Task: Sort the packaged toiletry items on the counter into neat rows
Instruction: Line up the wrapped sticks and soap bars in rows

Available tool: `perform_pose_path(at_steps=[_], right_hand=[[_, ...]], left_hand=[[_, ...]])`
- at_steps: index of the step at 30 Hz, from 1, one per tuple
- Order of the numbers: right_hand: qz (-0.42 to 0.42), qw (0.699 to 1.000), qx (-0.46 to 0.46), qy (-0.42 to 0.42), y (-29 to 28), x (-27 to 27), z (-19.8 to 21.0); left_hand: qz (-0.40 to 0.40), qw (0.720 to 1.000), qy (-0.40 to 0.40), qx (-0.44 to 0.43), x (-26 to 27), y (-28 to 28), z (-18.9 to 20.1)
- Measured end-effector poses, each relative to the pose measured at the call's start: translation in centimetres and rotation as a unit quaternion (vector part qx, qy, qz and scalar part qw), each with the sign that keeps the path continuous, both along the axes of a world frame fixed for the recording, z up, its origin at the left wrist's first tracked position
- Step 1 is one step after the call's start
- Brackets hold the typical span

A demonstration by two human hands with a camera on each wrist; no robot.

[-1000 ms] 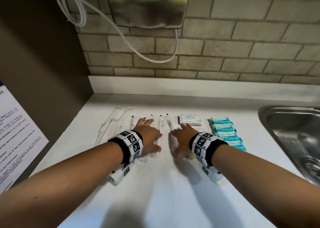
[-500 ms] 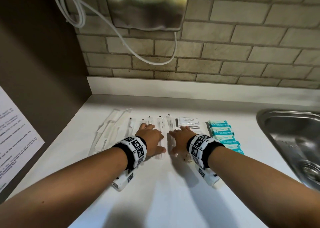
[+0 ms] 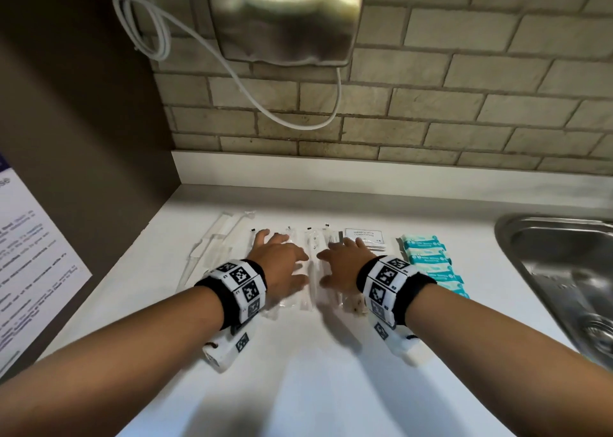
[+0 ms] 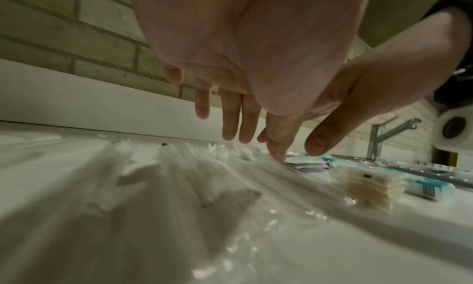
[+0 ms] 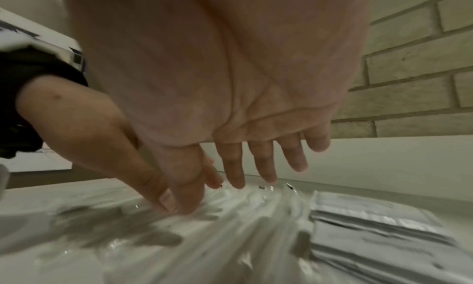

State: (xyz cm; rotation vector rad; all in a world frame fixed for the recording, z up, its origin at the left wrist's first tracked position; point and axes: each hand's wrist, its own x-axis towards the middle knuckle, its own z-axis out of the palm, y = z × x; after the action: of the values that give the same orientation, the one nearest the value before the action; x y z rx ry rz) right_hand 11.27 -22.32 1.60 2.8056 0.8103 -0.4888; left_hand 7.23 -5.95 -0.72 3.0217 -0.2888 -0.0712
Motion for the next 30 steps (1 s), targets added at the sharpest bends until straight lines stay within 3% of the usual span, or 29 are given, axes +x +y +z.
perform_pose_path(at_steps=[3,7,10,24,30], right_hand=[[0.045,0.999,0.002,-0.023,1.3,-0.3,0.1],[0.067,0.995,-0.071,-0.019,2.7,-0.8,-1.0],[0.070,0.992,-0.103,-0.015,2.8,-1.2,-1.9],[0.044,0.997,-0.068,-0.001,2.6,-0.5,-2.1],[0.096,0.994,-0.030,-0.050,4.7,-0.4,-2.0]], left_hand=[[0.003,1.000,0.024,0.011,-0.5,2.3,-0.3],[-0.030,0.996,0.051,0.073,-1.8,3.8,-0.9],[-0.035,0.995,0.051,0.073,-2.3,3.5,-1.1],[-0.035,0.994,0.069,0.071,-0.6,2.3,-0.6],[0.014,0.998,0.058,0.037,-0.7,4.4,-0.5]])
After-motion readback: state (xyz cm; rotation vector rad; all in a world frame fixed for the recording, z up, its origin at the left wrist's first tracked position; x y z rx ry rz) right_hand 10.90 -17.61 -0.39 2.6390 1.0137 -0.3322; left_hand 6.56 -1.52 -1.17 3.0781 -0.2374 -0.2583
